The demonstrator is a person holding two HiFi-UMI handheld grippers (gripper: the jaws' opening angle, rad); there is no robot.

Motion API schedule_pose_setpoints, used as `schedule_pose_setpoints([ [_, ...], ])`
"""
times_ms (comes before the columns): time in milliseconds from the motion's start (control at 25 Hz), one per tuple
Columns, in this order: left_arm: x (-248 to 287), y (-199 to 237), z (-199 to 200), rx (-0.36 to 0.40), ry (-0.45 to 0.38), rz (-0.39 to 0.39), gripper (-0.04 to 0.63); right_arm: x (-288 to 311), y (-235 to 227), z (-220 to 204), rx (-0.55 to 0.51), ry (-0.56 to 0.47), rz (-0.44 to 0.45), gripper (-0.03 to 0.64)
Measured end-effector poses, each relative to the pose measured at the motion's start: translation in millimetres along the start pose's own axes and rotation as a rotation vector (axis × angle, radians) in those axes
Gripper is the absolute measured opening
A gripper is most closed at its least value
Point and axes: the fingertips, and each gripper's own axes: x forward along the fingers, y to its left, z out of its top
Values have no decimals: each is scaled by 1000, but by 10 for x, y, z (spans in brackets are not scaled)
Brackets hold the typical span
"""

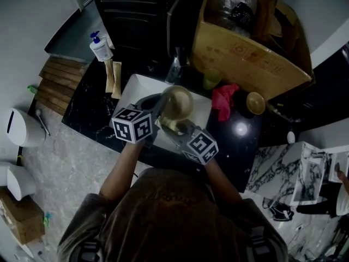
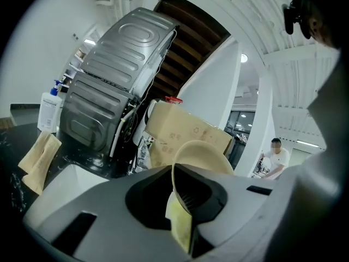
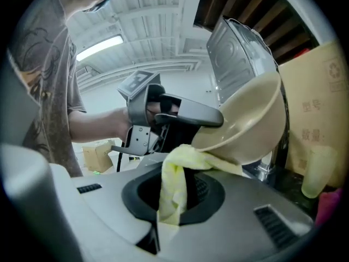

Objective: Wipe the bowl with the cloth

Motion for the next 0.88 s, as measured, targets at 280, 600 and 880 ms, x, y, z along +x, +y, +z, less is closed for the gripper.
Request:
schedule_pose_setpoints([
  [280, -42, 243, 111, 65, -13, 81, 25, -167, 186, 111, -5, 1, 77, 29],
  [600, -77, 446, 62, 136, 3, 156, 25, -404, 327, 391, 74, -26, 150, 29],
  [880, -72, 503, -60, 159, 25, 178, 25, -475, 389, 498, 146, -28, 174, 29],
])
